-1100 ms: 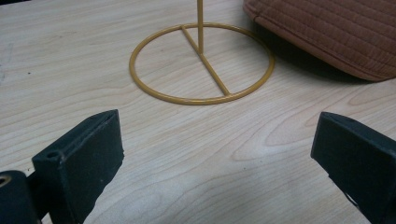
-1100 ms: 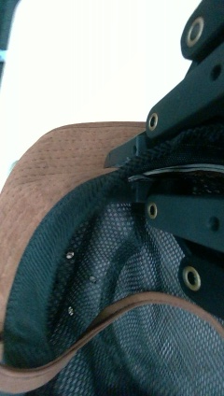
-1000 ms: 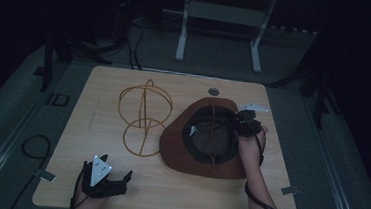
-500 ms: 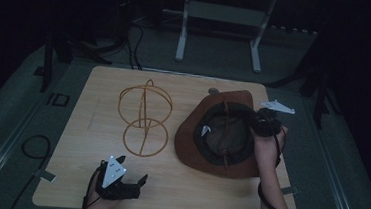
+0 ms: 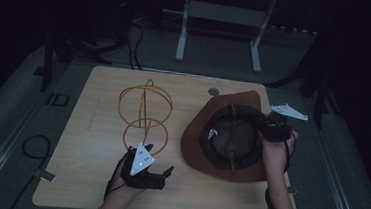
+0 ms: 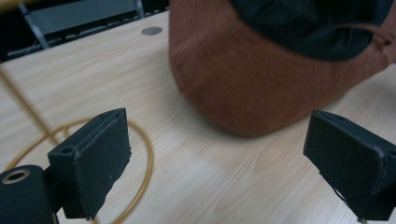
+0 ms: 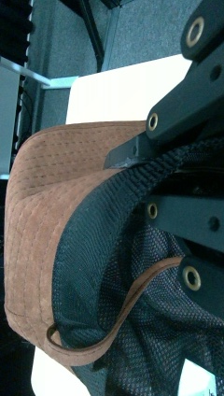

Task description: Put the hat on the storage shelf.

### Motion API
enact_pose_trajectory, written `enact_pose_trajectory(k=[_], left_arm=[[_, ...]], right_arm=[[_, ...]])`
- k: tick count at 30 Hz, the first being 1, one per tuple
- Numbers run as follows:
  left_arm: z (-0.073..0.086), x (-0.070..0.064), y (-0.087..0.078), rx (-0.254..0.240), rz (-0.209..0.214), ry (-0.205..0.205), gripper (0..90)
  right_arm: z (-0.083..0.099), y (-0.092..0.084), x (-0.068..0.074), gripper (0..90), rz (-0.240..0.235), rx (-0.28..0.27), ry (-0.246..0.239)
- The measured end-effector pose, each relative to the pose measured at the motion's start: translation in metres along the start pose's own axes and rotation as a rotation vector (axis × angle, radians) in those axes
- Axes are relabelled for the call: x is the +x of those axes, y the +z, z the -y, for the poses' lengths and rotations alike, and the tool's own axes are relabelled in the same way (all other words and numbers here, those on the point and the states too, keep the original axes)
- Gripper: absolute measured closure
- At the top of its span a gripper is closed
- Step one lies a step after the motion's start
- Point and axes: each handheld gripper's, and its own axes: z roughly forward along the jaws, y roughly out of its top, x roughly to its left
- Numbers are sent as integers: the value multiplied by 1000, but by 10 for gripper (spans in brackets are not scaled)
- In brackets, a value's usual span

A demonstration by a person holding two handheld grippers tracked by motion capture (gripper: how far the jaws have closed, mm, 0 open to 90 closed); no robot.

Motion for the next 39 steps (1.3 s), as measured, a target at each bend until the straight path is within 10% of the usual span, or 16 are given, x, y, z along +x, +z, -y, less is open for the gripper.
enact_pose_trajectory(k=[21, 39], left_arm=[[-83, -17, 67, -10, 89, 57, 79], [-118, -26, 134, 77, 15, 46, 168]], right_arm=[[4, -20, 8, 844, -33, -28, -31], [7, -26, 7, 843, -33, -35, -27]])
